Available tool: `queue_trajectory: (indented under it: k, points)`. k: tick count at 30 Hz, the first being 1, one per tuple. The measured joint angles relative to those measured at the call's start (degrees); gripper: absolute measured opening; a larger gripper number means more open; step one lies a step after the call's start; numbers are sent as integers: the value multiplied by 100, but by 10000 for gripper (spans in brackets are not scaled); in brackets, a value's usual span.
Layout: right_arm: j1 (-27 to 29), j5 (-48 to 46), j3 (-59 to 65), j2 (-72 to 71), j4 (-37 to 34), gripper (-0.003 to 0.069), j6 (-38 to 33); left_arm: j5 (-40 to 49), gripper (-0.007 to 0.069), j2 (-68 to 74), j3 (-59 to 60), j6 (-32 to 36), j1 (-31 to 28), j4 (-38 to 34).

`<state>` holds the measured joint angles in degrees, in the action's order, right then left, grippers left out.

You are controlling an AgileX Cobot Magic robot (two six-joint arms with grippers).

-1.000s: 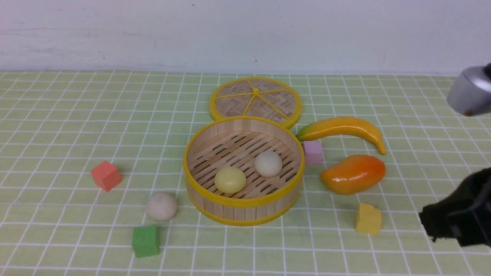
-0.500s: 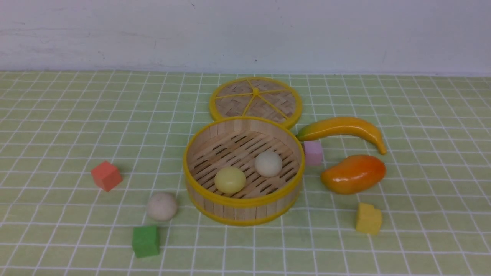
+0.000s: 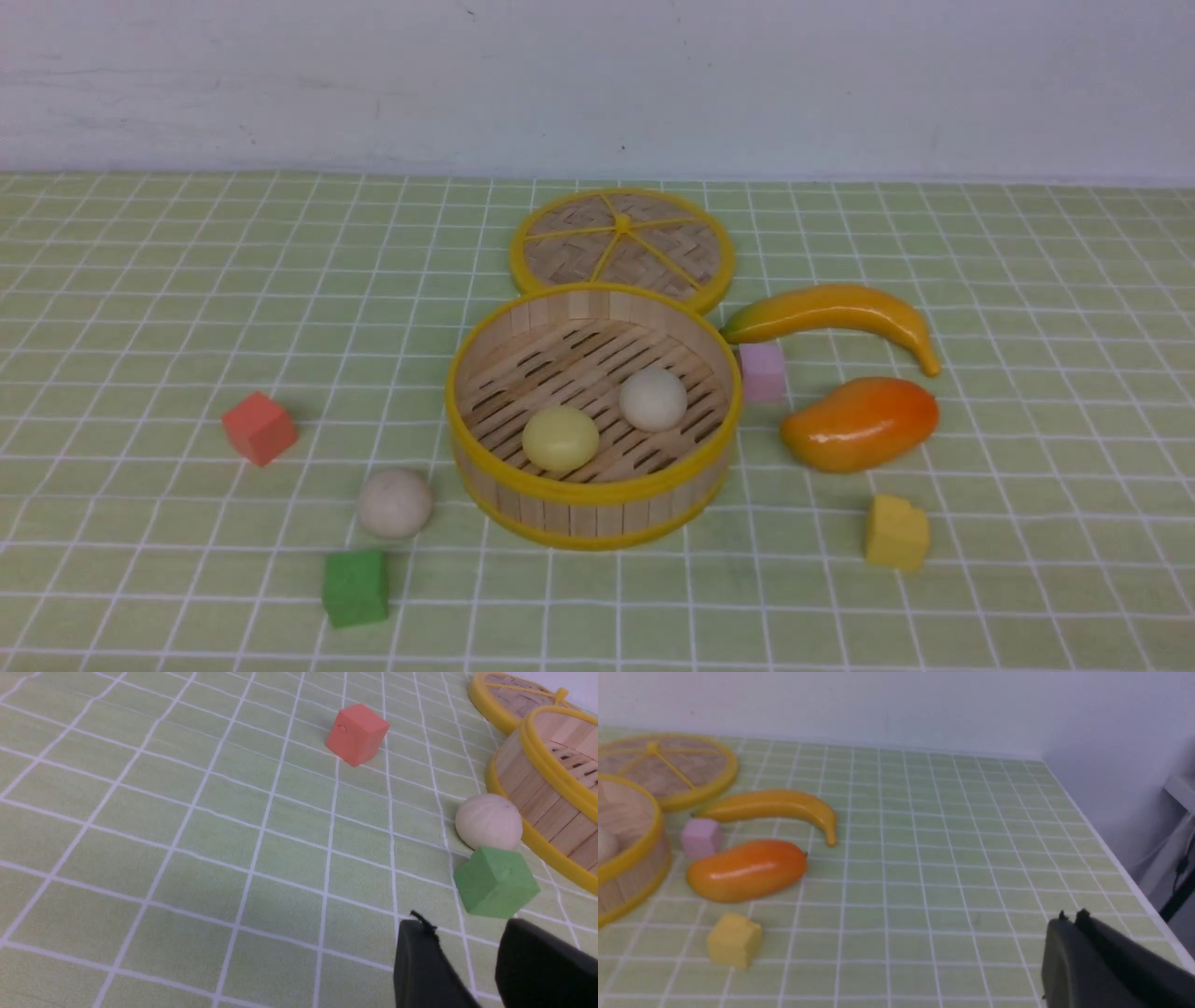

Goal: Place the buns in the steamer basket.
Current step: Use the left arm to grab a steamed stuffed bun

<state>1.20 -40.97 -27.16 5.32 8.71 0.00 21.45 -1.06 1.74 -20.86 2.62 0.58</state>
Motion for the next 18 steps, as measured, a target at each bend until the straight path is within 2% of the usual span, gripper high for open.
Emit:
queue_trajectory:
  k: [4,8,11,18]
  points:
    - [6,251,706,-448,120,3,0,5,238,0,0,0,0,0]
    - [6,1514,1764,-602,117,7,0,5,238,0,0,0,0,0]
    - [6,1873,2240,-602,23,9,66,0,238,0,0,0,0,0]
    - [-155,1875,2822,-602,-74,16,278,0,238,0,0,0,0,0]
